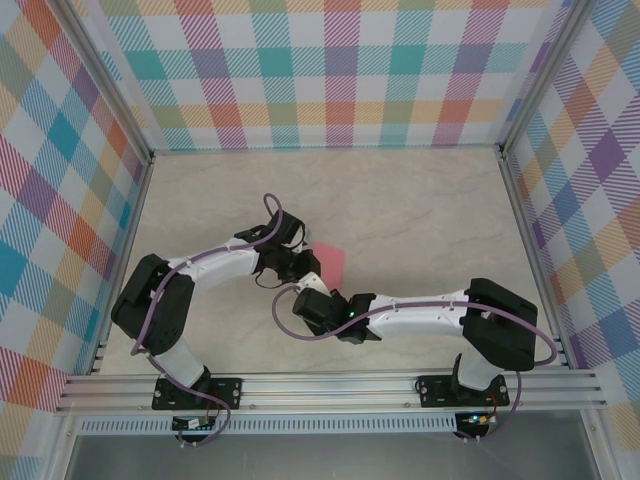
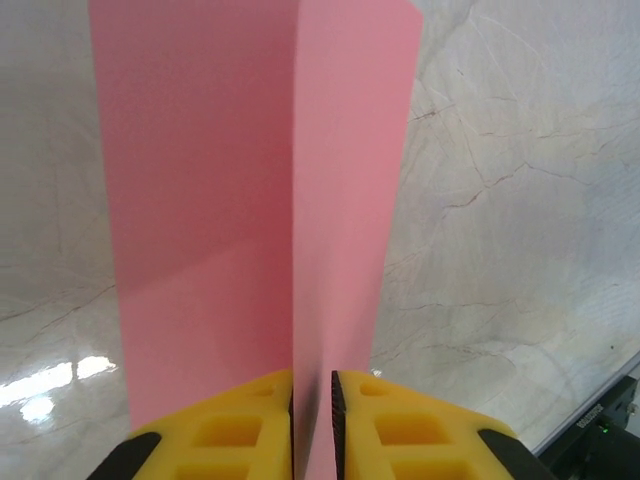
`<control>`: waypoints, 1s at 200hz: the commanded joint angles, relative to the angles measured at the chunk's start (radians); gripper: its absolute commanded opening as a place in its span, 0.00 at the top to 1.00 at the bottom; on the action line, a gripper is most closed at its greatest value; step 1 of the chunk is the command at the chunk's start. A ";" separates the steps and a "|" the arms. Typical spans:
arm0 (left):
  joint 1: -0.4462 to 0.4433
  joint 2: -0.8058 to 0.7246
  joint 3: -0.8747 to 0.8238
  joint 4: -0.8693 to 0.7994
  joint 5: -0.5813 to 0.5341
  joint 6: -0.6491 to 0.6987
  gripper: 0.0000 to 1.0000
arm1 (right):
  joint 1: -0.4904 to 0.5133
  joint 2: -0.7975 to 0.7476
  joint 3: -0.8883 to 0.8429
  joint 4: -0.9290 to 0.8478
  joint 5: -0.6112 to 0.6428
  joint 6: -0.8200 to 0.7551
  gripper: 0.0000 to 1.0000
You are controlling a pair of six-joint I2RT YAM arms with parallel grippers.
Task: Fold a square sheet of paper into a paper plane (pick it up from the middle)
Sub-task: Fold the triangle a second time at the center of the table.
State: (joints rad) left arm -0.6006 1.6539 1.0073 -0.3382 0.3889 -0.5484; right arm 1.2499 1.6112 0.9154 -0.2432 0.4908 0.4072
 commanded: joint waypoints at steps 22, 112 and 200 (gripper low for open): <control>-0.007 -0.054 -0.004 -0.023 -0.024 0.005 0.79 | -0.040 -0.019 -0.004 0.018 -0.104 0.011 0.97; -0.005 -0.126 -0.042 -0.062 -0.162 -0.012 0.55 | -0.100 -0.024 0.000 0.040 -0.244 -0.008 0.97; 0.005 -0.195 -0.097 -0.062 -0.235 -0.045 0.45 | -0.151 -0.045 -0.018 0.054 -0.345 -0.036 0.96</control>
State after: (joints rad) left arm -0.5980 1.5074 0.9371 -0.3717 0.1638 -0.5800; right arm 1.1210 1.5967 0.9092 -0.2256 0.1852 0.3882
